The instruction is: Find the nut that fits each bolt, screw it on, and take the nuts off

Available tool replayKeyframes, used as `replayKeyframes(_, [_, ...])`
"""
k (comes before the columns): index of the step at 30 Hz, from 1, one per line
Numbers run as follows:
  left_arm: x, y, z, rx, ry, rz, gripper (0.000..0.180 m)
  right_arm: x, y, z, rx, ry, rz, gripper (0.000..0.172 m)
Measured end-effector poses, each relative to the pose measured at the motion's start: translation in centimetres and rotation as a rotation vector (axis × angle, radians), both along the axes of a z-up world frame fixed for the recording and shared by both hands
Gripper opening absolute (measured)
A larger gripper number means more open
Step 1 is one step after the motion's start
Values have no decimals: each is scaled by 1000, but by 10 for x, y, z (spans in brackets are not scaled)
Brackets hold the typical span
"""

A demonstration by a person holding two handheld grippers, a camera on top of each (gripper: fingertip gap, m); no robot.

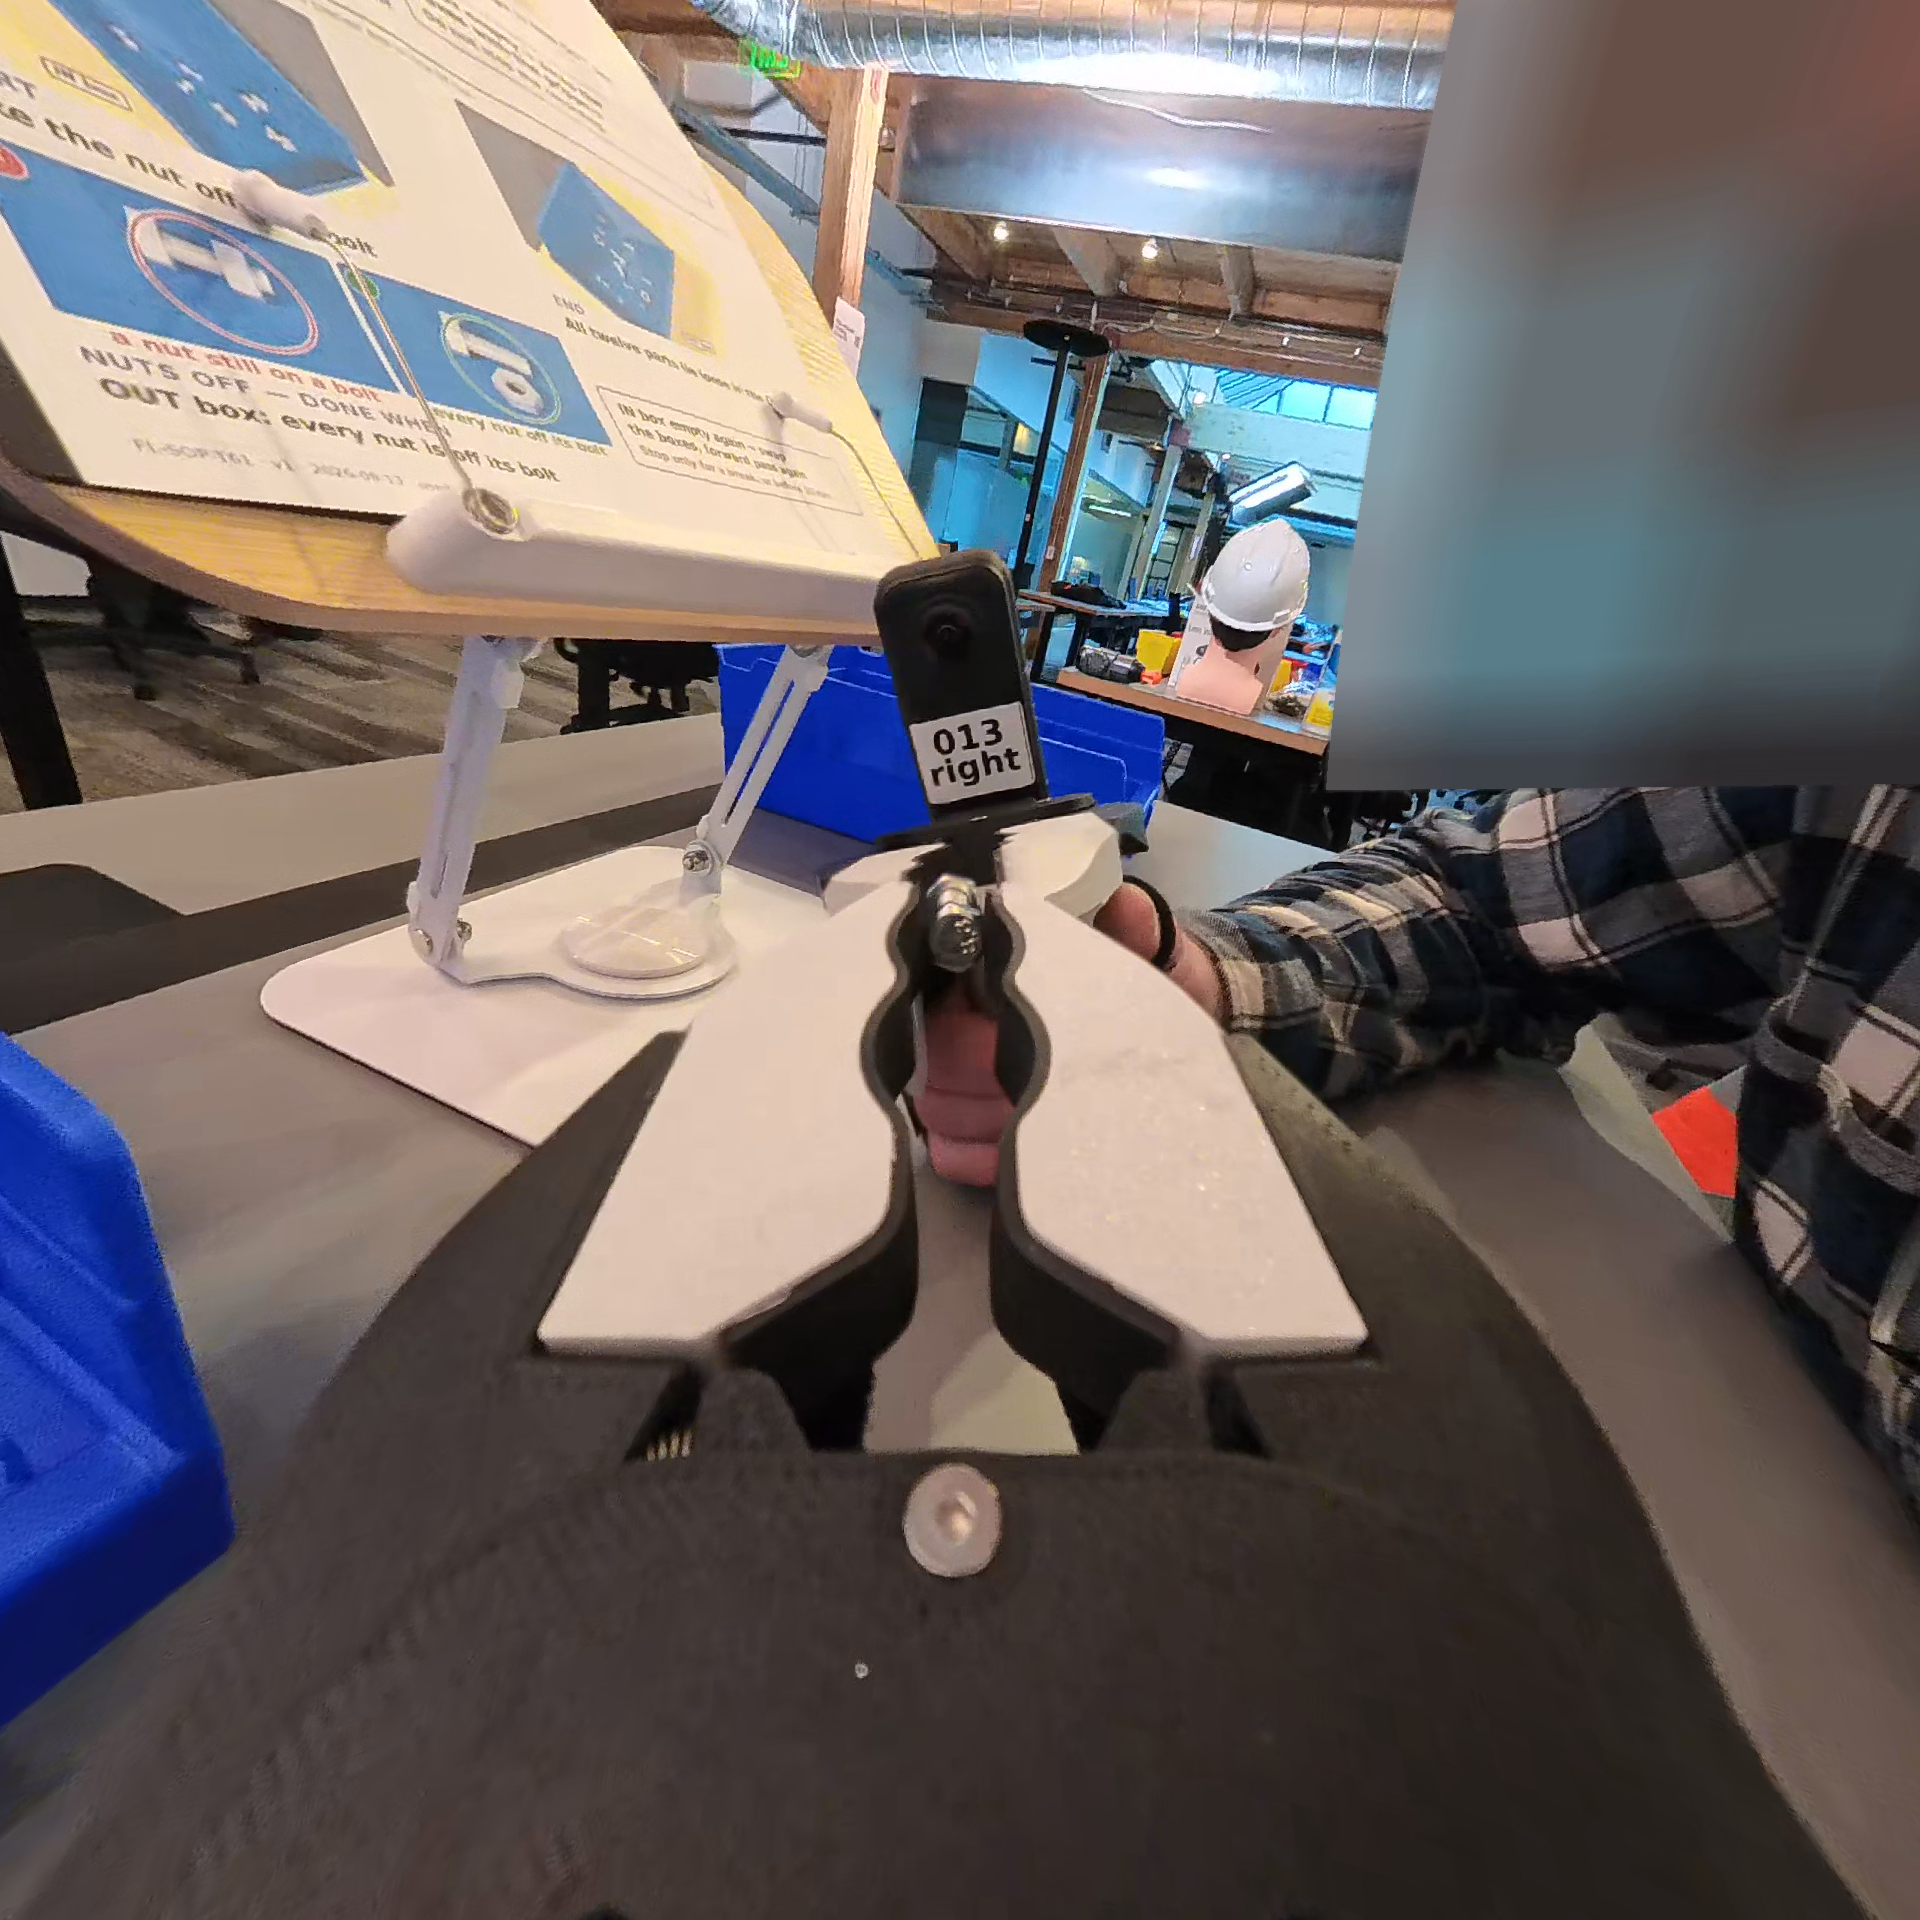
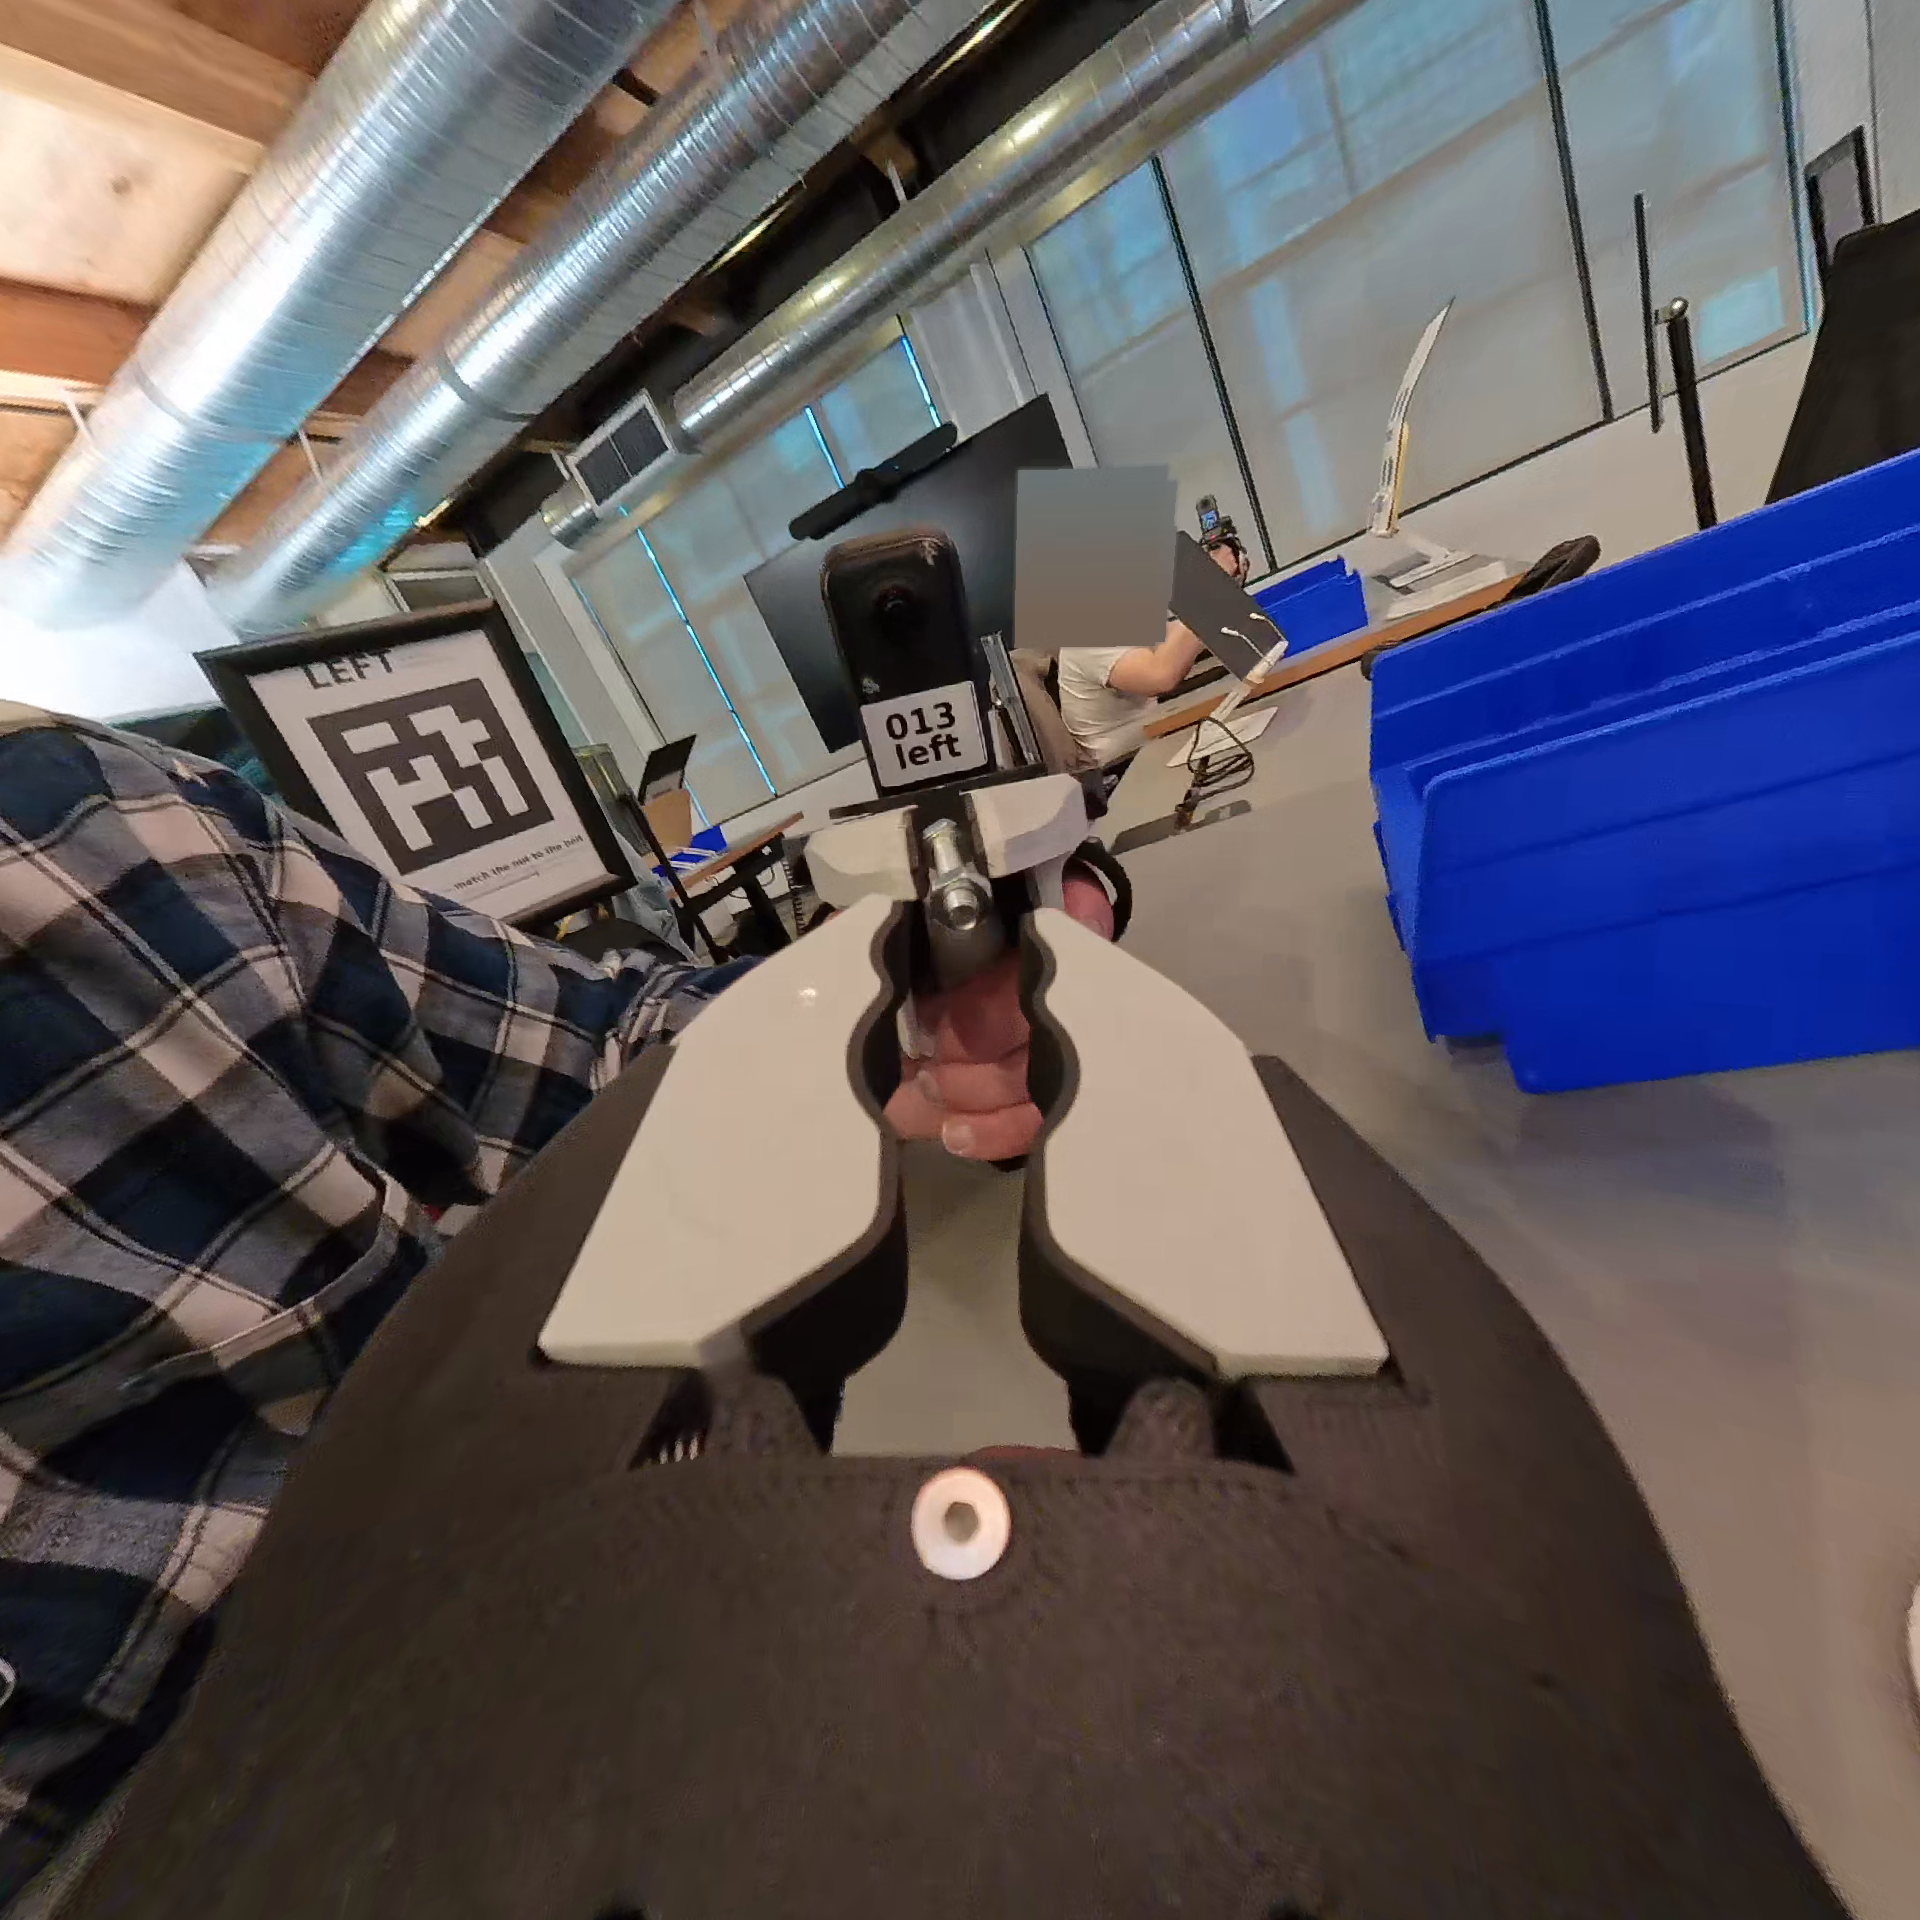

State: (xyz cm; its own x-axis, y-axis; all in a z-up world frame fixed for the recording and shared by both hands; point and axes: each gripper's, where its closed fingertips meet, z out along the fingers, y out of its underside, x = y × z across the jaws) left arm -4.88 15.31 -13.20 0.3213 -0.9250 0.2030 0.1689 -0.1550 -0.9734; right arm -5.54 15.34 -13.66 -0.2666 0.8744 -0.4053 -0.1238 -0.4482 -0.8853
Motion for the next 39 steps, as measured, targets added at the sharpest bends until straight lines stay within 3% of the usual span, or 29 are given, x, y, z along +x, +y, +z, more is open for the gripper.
replayKeyframes(8, [3, 1, -5, -8, 10, -15, 9, 2, -1, 5, -36, 44, 24, 11])
replayKeyframes(16, [4, 1, -8, -8, 32, -35, 13, 2, 0, 2, 36, -3, 7, 11])
replayKeyframes(19, [3, 3, -10, 70, 134, 18, 28, 1, 5, -5, 45, -50, -19, 10])
replayKeyframes(21, [1, 8, -19, 143, 287, 86, 35, -1, 8, -11, 50, -83, -29, 10])
replayKeyframes(26, [-5, 14, -38, 366, 654, 226, 38, -5, 12, -20, 81, -165, -79, 10])
replayKeyframes(31, [-10, 23, -48, 458, 810, 325, 20, -9, 14, -29, 79, -241, -101, 10])
replayKeyframes(39, [-16, 34, -59, 519, 985, 404, 16, -11, 20, -39, 83, -316, -150, 10])
